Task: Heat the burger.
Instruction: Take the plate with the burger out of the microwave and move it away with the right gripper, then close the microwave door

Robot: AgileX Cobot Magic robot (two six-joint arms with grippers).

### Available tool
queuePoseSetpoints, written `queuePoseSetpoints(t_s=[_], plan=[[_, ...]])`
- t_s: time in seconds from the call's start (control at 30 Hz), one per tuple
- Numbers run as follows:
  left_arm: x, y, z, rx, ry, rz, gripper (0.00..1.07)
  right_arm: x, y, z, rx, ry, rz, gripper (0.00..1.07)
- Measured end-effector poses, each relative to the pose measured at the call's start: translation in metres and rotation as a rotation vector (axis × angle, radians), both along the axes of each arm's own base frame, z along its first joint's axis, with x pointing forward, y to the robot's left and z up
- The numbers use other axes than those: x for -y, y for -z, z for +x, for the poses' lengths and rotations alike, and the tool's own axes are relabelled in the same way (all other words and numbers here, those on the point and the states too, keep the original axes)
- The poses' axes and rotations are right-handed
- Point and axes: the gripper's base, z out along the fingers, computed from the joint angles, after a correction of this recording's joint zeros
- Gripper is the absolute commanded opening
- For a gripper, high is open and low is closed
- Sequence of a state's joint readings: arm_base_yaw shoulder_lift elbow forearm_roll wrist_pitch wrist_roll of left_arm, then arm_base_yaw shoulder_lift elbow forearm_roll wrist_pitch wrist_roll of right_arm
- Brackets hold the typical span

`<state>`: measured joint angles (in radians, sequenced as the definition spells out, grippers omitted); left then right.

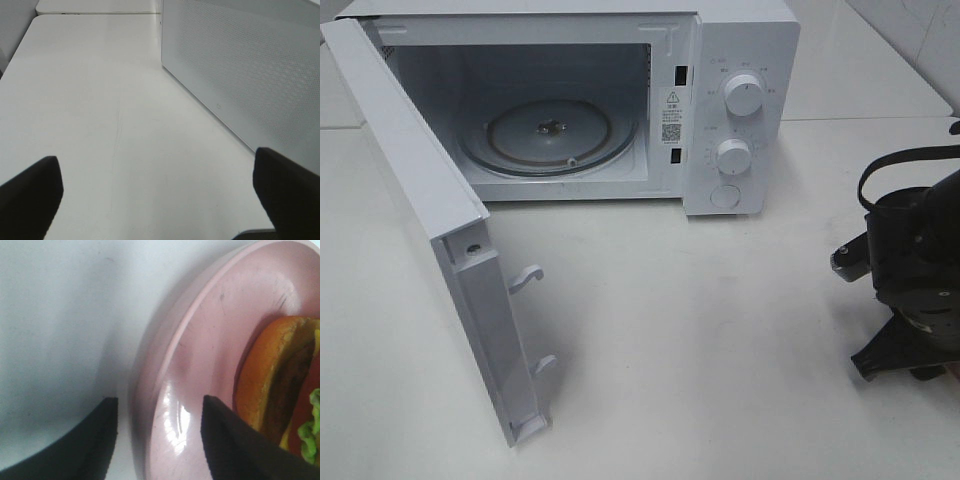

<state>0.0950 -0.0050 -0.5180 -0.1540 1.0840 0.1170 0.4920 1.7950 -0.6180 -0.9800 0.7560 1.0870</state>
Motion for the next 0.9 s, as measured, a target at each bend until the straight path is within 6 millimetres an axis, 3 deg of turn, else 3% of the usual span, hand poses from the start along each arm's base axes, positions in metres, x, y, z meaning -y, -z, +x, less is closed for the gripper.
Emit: queuePoseSetpoints(t_s=[0.3,0.4,0.57,0.9], plan=[[0.0,0.0,0.0,0.0,0.0,0.0,0.98,-0.004,-0.043,-0.013,-0.012,-0.069,0.143,0.66],[0.0,0.0,0.0,0.0,0.0,0.0,0.98,-0.005,-0.047,-0.016,-0.017,-0.085,0.17,0.67],[0.0,0.0,0.0,0.0,0.0,0.0,0.98,-0.011,-0.076,-0.031,-0.017,-0.176,0.337,0.79],[0.0,0.0,0.0,0.0,0.0,0.0,0.98,-0.014,-0.114,-0.063,-0.006,-0.261,0.552,0.77]])
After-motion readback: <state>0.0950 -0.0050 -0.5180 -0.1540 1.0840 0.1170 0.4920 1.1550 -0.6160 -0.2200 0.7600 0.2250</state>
